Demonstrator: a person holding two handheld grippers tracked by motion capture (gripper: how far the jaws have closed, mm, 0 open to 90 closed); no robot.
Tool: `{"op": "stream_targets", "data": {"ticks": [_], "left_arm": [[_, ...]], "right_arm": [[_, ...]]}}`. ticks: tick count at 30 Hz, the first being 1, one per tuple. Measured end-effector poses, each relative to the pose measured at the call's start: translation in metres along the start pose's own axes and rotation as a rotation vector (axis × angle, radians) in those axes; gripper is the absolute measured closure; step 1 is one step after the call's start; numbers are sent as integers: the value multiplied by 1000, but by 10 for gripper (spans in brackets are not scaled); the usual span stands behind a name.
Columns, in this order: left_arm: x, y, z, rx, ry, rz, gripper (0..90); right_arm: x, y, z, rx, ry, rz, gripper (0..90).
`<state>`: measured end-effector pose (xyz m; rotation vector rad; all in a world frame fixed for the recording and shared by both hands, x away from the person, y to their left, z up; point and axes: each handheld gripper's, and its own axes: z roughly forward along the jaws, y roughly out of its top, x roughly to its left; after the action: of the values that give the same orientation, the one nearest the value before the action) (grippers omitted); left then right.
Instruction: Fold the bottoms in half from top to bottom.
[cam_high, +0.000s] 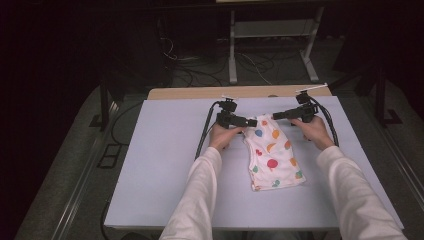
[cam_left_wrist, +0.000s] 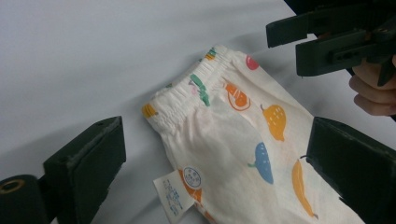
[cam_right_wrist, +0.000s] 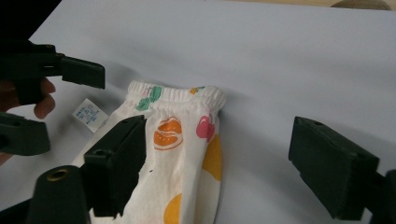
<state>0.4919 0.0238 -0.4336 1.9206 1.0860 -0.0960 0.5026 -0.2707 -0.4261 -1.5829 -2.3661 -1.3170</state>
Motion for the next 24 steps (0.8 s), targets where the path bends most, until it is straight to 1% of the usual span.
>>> {"op": "stream_targets", "data": {"ticks": [3, 4, 5, 6, 7, 9, 13, 14, 15, 16, 18, 20, 24], "left_arm": [[3, -1, 2, 9, 8, -11, 73], [6, -3, 4, 24, 12, -23, 100], [6, -3, 4, 24, 12, -23, 116], [9, -4, 6, 38, 12, -28, 126], [9, -4, 6, 38, 12, -28, 130], [11, -6, 9, 59, 14, -29, 140], [11, -8, 11, 51, 12, -31, 166], [11, -7, 11, 48, 5, -31, 197], [11, -7, 11, 48, 5, -31, 210], [11, -8, 12, 49, -5, -30, 233], [10, -9, 13, 56, -12, -28, 272], [10, -9, 13, 55, -13, -24, 323], [10, -9, 13, 50, -19, -28, 438]], "right_arm": [[-2, -1, 0, 4, 5, 7, 218], [-3, -2, 1, 15, 7, 10, 242], [-3, -2, 1, 15, 7, 10, 242], [-4, -3, 3, 28, 16, 12, 277], [-4, -3, 3, 28, 16, 12, 277], [-5, -4, 5, 35, 21, 9, 328], [-5, -5, 6, 35, 19, 11, 374], [-5, -5, 8, 36, 17, 10, 412], [-5, -5, 8, 36, 17, 10, 412], [-6, -6, 9, 34, 25, 17, 430], [-6, -7, 11, 40, 28, 16, 455], [-5, -9, 15, 49, 33, 14, 465], [-6, -12, 20, 57, 35, 21, 490]]}}
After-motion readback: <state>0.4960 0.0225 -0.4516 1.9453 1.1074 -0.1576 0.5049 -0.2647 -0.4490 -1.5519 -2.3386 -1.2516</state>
